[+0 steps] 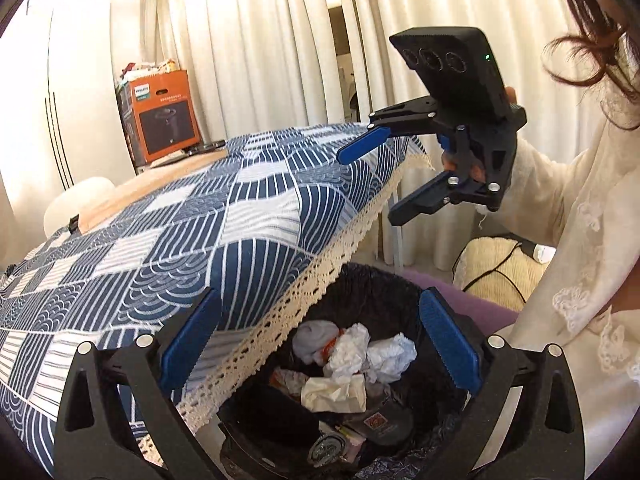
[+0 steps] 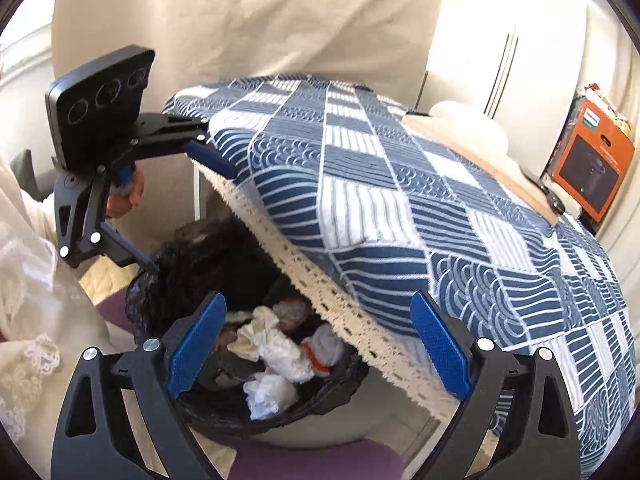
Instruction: Collect trash
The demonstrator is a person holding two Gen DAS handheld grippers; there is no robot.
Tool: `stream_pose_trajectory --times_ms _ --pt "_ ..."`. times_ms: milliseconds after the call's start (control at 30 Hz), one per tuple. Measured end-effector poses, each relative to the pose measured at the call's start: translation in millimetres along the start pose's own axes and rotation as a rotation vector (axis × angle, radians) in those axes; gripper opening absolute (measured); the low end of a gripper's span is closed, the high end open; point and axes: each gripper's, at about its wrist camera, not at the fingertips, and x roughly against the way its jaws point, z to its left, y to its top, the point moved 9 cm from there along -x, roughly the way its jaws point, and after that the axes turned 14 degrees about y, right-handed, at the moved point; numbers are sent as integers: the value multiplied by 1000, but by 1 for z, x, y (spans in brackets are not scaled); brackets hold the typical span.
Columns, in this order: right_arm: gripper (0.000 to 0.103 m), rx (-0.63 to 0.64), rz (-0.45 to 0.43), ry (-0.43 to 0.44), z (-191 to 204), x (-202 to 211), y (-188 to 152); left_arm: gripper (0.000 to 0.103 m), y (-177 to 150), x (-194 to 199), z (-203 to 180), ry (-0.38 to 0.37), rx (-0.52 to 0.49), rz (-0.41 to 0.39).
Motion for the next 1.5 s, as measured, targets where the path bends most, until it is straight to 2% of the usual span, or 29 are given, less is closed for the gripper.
stream_pose_trajectory --times_ms 233,400,567,667,800,1033,1167,1300,1367,1500 --pt "94 -17 -161 -59 -41 37 52 97 49 2 36 63 27 -98" --pt "95 -30 -286 -70 -71 52 93 97 79 -9 80 146 80 -120" --pt "95 -69 -362 -76 -105 56 129 97 104 -23 131 221 176 -136" --pt "95 -69 -373 -97 -128 53 146 97 115 -33 159 277 211 -146" --pt "95 -67 -400 -100 -158 40 164 97 122 -57 183 293 244 -127" --pt "95 -190 -439 -52 -209 -2 168 97 113 -91 196 326 239 -103" --pt "95 -211 -431 -4 -219 -20 166 97 107 -99 195 341 223 -88" --pt "95 -253 -400 -5 -227 -35 154 97 100 -108 201 260 289 -31" --pt "95 -260 -359 -7 -228 -45 151 97 97 -109 211 279 333 -13" --pt "95 -224 -378 -45 -223 -40 152 97 95 -110 214 309 343 -6"
